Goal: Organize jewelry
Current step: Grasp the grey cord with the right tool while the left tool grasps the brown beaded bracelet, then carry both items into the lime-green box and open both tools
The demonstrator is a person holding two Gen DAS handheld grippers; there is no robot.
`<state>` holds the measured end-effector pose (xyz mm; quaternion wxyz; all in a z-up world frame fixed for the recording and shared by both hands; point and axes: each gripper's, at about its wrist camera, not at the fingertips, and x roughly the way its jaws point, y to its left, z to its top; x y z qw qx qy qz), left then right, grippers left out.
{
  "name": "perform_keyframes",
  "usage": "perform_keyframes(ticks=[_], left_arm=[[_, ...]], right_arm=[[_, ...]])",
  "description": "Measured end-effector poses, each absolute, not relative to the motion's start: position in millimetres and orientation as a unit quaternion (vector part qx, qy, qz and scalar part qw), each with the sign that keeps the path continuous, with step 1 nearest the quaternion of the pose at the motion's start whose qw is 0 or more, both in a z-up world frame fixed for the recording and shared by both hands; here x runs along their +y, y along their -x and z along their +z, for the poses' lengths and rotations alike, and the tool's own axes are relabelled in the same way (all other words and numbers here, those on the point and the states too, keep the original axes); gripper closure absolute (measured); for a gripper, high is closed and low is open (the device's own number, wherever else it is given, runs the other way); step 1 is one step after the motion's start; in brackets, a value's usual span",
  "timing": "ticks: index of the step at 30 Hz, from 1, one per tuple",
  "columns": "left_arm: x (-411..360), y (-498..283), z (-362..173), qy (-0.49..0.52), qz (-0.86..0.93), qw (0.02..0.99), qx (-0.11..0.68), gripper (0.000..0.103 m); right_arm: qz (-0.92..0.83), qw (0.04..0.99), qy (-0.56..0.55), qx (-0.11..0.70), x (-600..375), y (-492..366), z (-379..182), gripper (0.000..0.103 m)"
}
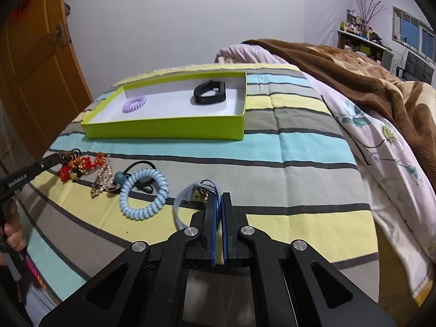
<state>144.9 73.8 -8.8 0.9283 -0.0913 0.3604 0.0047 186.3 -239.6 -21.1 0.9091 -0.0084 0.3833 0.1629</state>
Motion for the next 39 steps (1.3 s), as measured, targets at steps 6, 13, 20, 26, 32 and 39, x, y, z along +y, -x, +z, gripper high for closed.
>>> perform_keyframes(ticks=[6, 13, 20, 26, 32, 39], left_arm=[[74.1, -129.6, 4.4, 0.088, 0.003, 0.934, 0.346, 0.100], [67.8, -109.1, 26.4, 0.083, -0.009, 0.943, 0.323, 0.100], [49.2, -92.6, 50.3, 0.072, -0.028, 0.950, 0.303, 0.100], [35.6, -73.7, 65.6, 0.064, -0.039, 0.954, 0.289, 0.100], [28.7, -60.7, 74.2, 0.065, -0.047, 0.956, 0.281, 0.100], [24.2, -55.8, 79.1, 0.063, -0.050, 0.958, 0.274, 0.100]], right_arm=[[0.166, 0.916, 0.001, 0.366, -243.4, -170.8, -7.3, 0.101], [0.176, 0.924, -0.007, 0.338, -242.9, -151.4, 14.3, 0.101], [0.191, 0.930, -0.013, 0.313, -239.6, -136.0, 34.8, 0.101], [0.202, 0.935, -0.018, 0.291, -240.5, -117.6, 51.4, 0.100], [0.210, 0.938, -0.022, 0.275, -242.8, -101.0, 62.4, 0.100], [0.214, 0.939, -0.024, 0.267, -244.0, -92.6, 67.3, 0.100]])
